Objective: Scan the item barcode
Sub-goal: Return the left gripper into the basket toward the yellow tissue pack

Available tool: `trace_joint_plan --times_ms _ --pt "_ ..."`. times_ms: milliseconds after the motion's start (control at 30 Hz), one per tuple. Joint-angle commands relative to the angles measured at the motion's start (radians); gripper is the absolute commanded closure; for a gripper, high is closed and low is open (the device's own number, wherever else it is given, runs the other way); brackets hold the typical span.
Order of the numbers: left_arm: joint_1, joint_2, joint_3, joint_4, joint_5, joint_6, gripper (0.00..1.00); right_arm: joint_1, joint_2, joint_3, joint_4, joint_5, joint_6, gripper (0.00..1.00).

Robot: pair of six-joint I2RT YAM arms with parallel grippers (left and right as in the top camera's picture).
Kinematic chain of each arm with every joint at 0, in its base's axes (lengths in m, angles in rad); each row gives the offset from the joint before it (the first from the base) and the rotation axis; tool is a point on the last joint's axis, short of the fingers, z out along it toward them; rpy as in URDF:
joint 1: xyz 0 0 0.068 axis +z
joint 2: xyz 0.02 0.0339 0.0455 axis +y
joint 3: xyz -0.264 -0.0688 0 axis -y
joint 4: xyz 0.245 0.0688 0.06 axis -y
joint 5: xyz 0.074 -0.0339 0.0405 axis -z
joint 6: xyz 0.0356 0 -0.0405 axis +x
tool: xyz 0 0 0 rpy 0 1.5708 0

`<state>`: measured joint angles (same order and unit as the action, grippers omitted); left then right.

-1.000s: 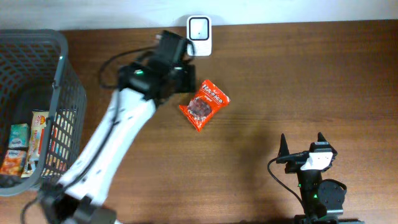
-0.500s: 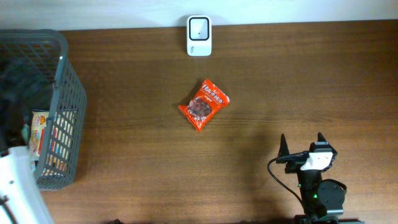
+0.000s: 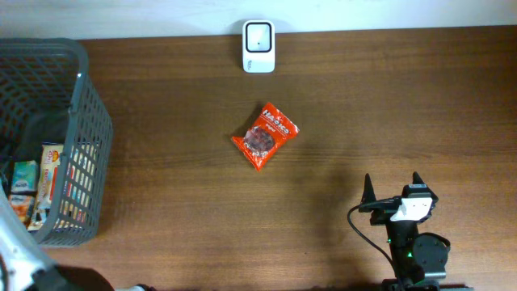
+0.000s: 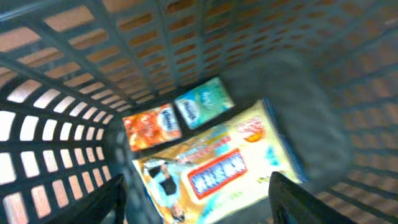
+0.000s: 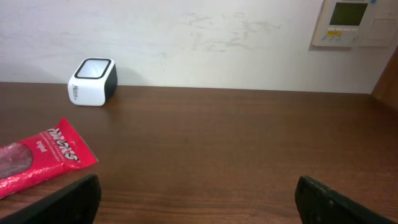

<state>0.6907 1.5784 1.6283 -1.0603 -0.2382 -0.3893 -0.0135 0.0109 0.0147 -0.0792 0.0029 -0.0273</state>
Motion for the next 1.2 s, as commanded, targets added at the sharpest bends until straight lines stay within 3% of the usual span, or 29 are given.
trace_joint_plan --times_ms 0,133,233,367,667,800,867,900,1167 --pt "0.003 0.087 -0.011 0.011 -0.056 0.092 0.28 -0.006 -0.008 -0.009 -0.003 0.009 -0.002 0.01" --pt "0.001 0.172 -0.011 0.001 0.034 0.239 0.31 -0.006 -0.008 -0.009 -0.002 0.009 -0.002 0.01" --pt "-0.002 0.228 -0.018 -0.038 0.118 0.371 0.21 -0.006 -0.008 -0.009 -0.003 0.009 -0.002 0.01" --pt "-0.002 0.258 -0.051 -0.041 0.118 0.412 0.2 -0.006 -0.008 -0.009 -0.002 0.009 -0.002 0.01" --pt "-0.002 0.26 -0.201 0.118 0.119 0.474 0.21 -0.006 -0.008 -0.009 -0.002 0.009 -0.002 0.02" --pt "-0.002 0.26 -0.244 0.217 0.119 0.474 0.27 -0.006 -0.008 -0.009 -0.002 0.009 -0.002 0.01" --pt "-0.002 0.26 -0.263 0.259 0.119 0.474 0.46 -0.006 -0.008 -0.009 -0.002 0.009 -0.002 0.01" --pt "-0.002 0.26 -0.275 0.282 0.12 0.474 0.48 -0.006 -0.008 -0.009 -0.002 0.009 -0.002 0.01" --pt "-0.002 0.286 -0.393 0.376 0.198 0.473 0.27 -0.006 -0.008 -0.009 -0.002 0.009 -0.002 0.01"
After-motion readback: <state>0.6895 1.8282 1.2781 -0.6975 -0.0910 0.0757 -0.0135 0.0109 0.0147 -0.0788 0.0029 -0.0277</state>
